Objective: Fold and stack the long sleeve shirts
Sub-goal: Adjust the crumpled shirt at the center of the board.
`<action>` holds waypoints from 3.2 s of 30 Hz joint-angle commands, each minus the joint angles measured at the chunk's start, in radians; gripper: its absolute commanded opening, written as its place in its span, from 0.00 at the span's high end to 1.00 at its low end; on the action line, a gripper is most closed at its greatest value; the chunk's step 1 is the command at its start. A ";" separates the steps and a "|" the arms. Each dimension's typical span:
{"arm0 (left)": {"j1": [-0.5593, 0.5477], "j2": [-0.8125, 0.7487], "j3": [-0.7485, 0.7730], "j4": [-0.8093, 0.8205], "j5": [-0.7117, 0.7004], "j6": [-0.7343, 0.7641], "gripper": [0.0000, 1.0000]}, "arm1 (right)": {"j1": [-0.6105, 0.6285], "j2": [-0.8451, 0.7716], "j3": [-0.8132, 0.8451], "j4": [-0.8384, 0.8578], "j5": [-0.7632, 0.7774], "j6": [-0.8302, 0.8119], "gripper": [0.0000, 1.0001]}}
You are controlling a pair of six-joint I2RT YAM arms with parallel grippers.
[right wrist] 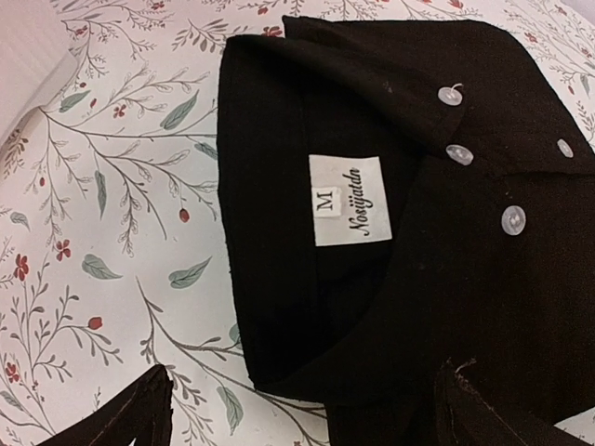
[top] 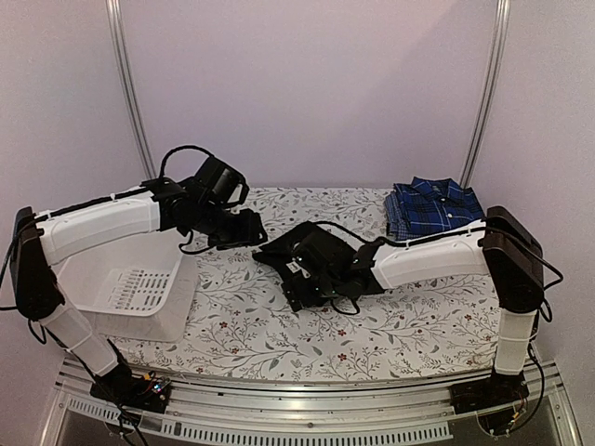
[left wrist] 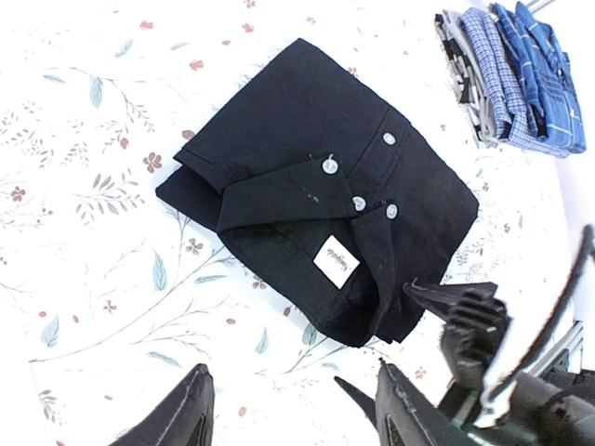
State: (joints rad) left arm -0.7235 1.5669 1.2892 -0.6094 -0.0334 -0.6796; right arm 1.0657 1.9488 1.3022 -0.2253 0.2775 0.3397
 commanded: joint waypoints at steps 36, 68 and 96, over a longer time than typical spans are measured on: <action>0.017 0.129 -0.108 0.174 0.105 -0.002 0.49 | -0.184 -0.124 0.118 -0.157 0.137 0.127 0.99; -0.063 0.418 0.040 0.291 0.095 0.033 1.00 | -0.326 -0.125 0.169 -0.154 0.019 0.085 1.00; -0.251 0.093 -0.061 0.052 0.040 -0.122 0.48 | -0.438 0.181 0.514 -0.195 -0.162 -0.133 0.23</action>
State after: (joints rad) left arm -1.0298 1.6764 1.2190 -0.5503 0.0399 -0.7994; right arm 0.6262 2.2192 1.8259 -0.3862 0.1246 0.2050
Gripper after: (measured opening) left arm 0.503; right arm 0.717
